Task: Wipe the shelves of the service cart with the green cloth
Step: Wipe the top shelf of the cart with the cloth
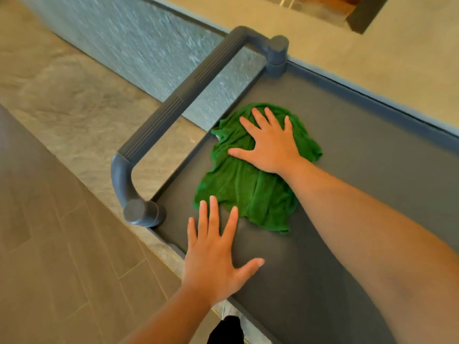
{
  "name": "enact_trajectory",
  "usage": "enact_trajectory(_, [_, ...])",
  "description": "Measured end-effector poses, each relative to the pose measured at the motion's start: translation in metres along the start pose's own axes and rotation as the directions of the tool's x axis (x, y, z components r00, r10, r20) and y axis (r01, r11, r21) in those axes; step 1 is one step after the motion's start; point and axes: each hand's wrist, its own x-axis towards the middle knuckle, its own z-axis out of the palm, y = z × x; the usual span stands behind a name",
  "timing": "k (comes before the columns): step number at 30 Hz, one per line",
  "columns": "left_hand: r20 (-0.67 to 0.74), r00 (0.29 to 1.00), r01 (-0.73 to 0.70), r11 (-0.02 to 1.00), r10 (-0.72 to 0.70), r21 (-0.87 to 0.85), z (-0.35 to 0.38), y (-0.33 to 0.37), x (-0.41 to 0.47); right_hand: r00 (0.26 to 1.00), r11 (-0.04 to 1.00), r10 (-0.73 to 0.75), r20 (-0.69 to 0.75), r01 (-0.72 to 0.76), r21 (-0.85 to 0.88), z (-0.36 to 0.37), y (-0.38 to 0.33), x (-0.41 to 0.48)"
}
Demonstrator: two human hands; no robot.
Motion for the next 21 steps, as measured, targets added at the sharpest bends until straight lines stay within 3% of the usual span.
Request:
enact_trajectory(8, [0.026,0.999,0.032,0.999,-0.033,0.044,-0.001,0.008,0.021,0.991,0.991,0.133,-0.016,-0.133,-0.007,-0.009,0.018,0.02])
enact_trajectory(13, [-0.073,0.994,0.075,0.996,-0.078,-0.041,-0.021,0.043,0.093,0.997,0.997,0.077,-0.001,-0.077,-0.011,-0.007,0.011,-0.005])
enact_trajectory(21, [-0.245,0.969,-0.067,0.986,0.027,-0.154,-0.014,0.045,0.109,0.997,0.998,0.056,-0.058,-0.057,-0.009,-0.001,0.022,-0.01])
